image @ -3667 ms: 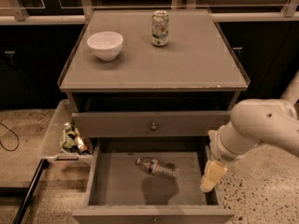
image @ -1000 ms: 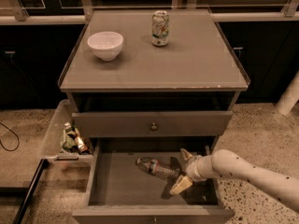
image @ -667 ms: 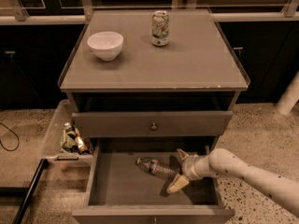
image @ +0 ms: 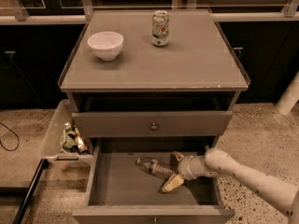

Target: Pick water bottle from middle drawer and place on counter

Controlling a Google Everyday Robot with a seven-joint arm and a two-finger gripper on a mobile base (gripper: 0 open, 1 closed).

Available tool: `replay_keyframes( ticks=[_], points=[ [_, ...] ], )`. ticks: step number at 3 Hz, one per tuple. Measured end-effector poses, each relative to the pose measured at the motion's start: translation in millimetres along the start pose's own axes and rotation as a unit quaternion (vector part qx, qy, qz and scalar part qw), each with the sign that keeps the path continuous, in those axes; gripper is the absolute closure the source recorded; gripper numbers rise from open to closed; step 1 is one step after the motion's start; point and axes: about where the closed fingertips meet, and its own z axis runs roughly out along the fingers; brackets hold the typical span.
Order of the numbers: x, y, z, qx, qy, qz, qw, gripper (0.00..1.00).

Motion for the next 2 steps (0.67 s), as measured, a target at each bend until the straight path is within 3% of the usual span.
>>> replay_keyframes(
  ticks=[1,2],
  points=[
    [1.2,-0.7,3.3,-0.002,-0.002,0.005,1.0,0.14],
    [1.2,-0.7,3.4,-0.002,-0.002,0.005,1.0,0.37]
  ],
)
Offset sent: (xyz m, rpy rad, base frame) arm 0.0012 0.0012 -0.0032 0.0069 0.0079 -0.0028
